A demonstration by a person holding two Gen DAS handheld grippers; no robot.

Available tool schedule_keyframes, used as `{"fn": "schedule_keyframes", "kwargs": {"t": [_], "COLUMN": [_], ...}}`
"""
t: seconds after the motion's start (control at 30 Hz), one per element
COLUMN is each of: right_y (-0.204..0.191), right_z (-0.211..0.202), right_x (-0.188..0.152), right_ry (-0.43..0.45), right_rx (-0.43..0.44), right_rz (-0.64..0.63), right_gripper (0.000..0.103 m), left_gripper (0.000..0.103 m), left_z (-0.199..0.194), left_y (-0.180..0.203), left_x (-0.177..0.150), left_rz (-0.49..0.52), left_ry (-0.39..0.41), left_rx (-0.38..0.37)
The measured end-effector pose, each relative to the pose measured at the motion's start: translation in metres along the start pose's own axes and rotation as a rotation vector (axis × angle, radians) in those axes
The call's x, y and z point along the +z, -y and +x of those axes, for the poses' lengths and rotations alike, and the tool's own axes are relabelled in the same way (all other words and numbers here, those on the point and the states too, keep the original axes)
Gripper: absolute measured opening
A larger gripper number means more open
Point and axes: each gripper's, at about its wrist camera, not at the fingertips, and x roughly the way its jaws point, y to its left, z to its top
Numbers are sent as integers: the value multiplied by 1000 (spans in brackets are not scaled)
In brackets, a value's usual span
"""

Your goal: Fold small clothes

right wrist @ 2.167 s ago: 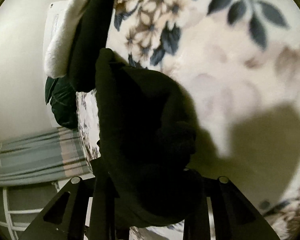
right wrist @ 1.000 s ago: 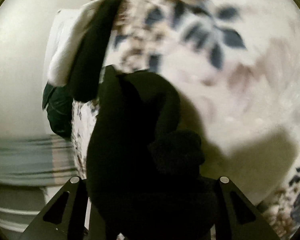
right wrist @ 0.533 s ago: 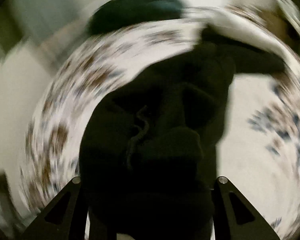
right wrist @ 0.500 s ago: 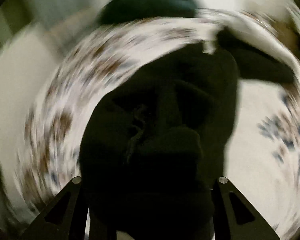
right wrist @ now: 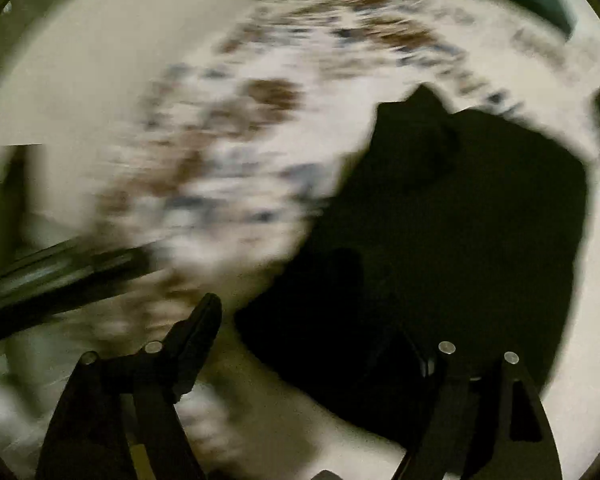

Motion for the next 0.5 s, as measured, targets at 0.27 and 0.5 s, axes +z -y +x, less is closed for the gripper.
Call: {"fn": "schedule_keyframes", "kwargs": {"t": [0.27,0.5], "right_y": [130,230], "right_z": [-95,-103], "right_x": [-19,-16], "right_ry": [112,114], "right_rx": [8,-31], "right_rz": [475,631], "right_gripper": [83,83], "left_gripper": [103,103], "left_z": [47,145], "left_y": [99,25], "left_x": [-5,-24], "left_rz": [164,1], "left_ry": [-65,-210], "left_rx": [-131,-44]}}
